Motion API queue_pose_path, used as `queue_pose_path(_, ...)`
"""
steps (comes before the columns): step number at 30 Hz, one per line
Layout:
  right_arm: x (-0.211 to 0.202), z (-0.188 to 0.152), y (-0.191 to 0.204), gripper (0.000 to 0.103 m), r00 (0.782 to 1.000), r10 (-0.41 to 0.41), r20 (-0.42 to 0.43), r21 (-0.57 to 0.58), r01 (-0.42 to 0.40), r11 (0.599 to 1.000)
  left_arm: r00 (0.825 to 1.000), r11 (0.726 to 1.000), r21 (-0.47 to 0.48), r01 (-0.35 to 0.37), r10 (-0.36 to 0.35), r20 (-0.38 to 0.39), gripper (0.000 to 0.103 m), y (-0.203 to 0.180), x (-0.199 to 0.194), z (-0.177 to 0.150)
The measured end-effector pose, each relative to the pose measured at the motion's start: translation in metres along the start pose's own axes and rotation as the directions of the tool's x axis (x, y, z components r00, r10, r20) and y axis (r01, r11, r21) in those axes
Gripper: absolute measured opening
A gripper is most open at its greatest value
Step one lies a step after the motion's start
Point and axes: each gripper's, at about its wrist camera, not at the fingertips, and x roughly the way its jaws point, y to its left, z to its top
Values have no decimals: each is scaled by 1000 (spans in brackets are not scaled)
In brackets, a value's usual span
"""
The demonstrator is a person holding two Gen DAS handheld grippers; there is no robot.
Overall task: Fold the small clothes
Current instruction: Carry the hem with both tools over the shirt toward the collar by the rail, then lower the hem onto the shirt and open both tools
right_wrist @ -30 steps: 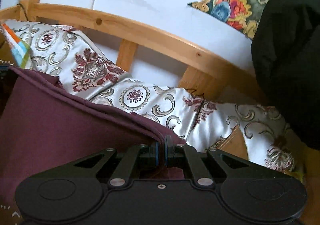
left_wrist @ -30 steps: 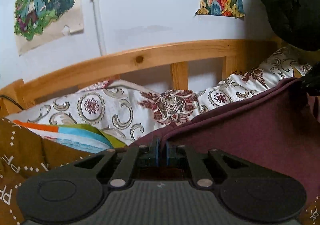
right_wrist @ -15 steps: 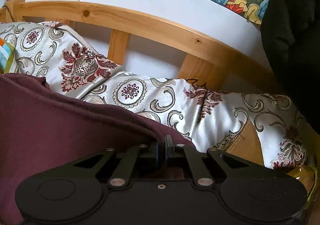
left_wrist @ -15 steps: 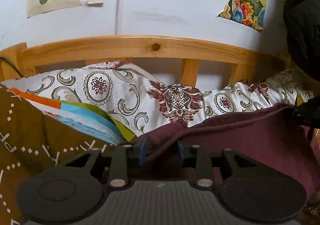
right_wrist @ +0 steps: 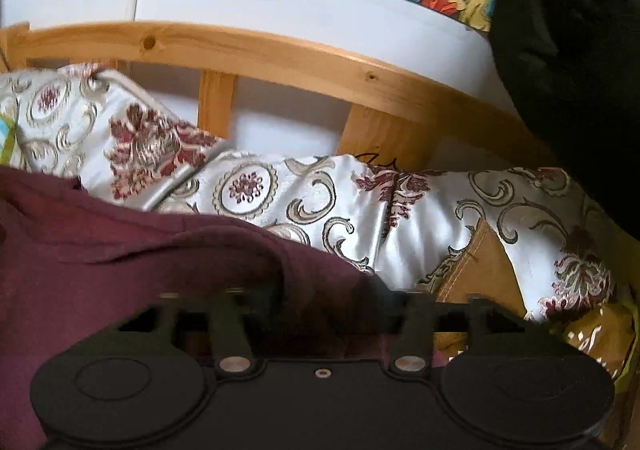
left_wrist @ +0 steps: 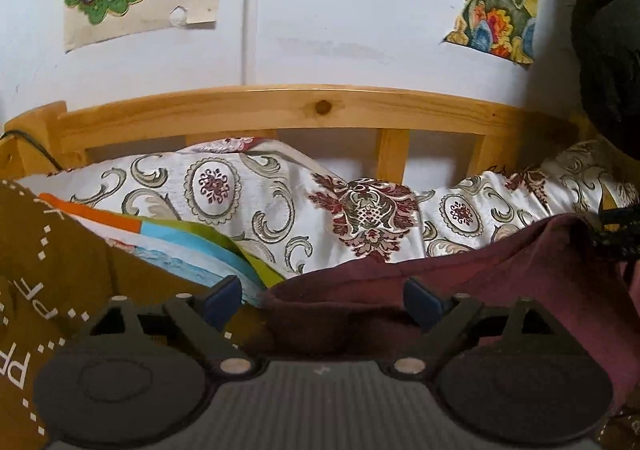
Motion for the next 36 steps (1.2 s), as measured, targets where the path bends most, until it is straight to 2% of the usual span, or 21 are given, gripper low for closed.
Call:
queue_pose_path(1,-4,-2,-2,84,1000,22,22,23,-22,999,1000,1000,-6,2,-2,1,95,1,-1,0)
queue_pose_path(3,-10,-7,-5,86,997,59,50,49,-61,997,1000,1000,-7,7,-7,4,97,1,-1,0)
queue_pose_path(6,-15,-15,-3,96,996,66,52,32,-68,997,1000,1000,29,3,-3,-8,98,-3,0,-3)
queue_pose_path(11,-14,-25,4,96,999,22,27,-30,-21,999,997,988,132,-75,78,-21,98,-17,6,-9)
queue_pose_path(14,-10,-28,5,97,999,-48,21,-49,49,998,987,973,176,-149,158,-39,98,-21,14,-12)
queue_pose_path(16,-6,-30,3,101,993,-112,20,-52,113,992,981,968,178,-175,187,-52,98,-18,18,-12)
queue_pose_path(20,-3,-30,-17,102,965,-262,33,18,261,965,965,964,117,-237,248,-87,98,-4,25,-9)
queue_pose_path(23,-4,-33,-34,102,944,-324,56,53,321,946,948,952,96,-289,299,-110,98,7,30,-8)
queue_pose_path(26,-8,-37,-39,102,913,-399,79,31,398,917,946,953,81,-293,301,-120,98,11,29,-7)
queue_pose_path(27,-9,-39,-41,102,910,-407,81,32,406,913,947,953,81,-292,300,-118,98,11,28,-6)
queue_pose_path(32,-23,-45,-44,102,916,-391,89,70,386,920,953,957,84,-276,284,-103,98,7,17,-3)
queue_pose_path(36,-39,-50,-37,102,924,-368,108,85,360,929,971,977,-8,-212,209,-118,102,10,1,0)
